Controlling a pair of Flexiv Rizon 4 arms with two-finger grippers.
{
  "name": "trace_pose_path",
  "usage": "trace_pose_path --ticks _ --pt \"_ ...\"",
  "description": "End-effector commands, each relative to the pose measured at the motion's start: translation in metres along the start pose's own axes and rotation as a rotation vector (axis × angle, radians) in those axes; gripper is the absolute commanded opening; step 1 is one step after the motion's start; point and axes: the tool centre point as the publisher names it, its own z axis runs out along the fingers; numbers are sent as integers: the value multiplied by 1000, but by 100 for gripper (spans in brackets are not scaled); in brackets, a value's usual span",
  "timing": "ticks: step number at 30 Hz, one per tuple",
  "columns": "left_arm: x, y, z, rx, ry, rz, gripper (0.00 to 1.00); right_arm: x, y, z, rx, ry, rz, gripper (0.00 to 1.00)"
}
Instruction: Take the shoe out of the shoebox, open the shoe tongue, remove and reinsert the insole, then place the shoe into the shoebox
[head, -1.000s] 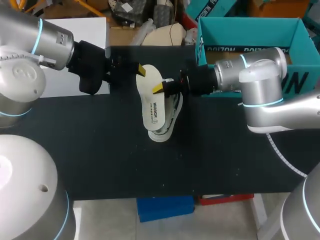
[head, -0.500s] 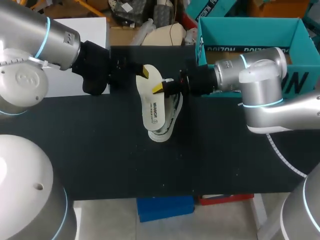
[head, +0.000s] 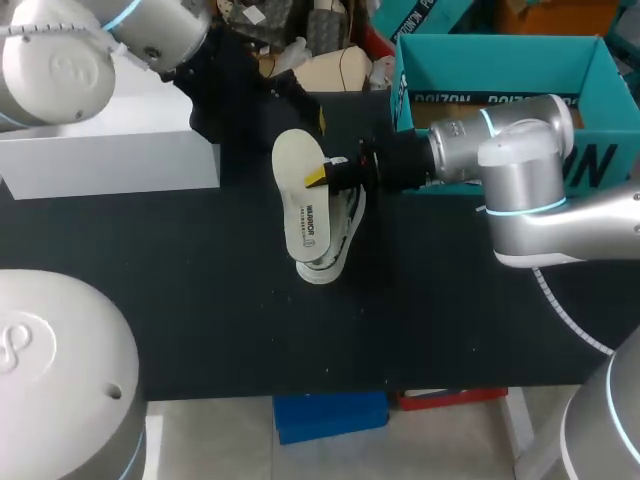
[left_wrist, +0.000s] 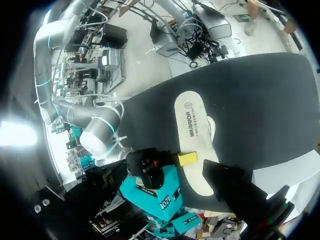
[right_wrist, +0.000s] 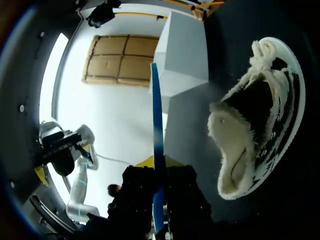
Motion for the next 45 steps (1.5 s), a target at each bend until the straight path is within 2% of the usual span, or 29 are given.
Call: trace_pose_path --ticks 1,13,19,20,22,28,30,32,35,37,45 --pt "-6 -2 -3 22 147 -35 100 0 0 0 0 -2 1 0" --pt "-6 -2 -3 22 147 -35 100 0 0 0 0 -2 1 0" --pt "-13 -11 11 18 431 -68 100 0 0 0 0 -2 1 0" --pt "-12 -13 12 40 450 -67 100 0 0 0 0 -2 1 0" --pt "-10 -15 14 21 501 -81 100 0 0 0 0 -2 1 0" --pt "1 -18 22 42 581 -154 100 0 0 0 0 -2 1 0" --pt "4 -19 25 55 558 -170 100 0 0 0 0 -2 1 0" --pt "7 -20 29 43 584 -182 100 0 0 0 0 -2 1 0" --pt "9 -23 35 33 535 -171 100 0 0 0 0 -2 1 0" --pt "10 -25 40 58 495 -173 100 0 0 0 0 -2 1 0" --pt "13 -26 60 91 505 -166 100 0 0 0 0 -2 1 0"
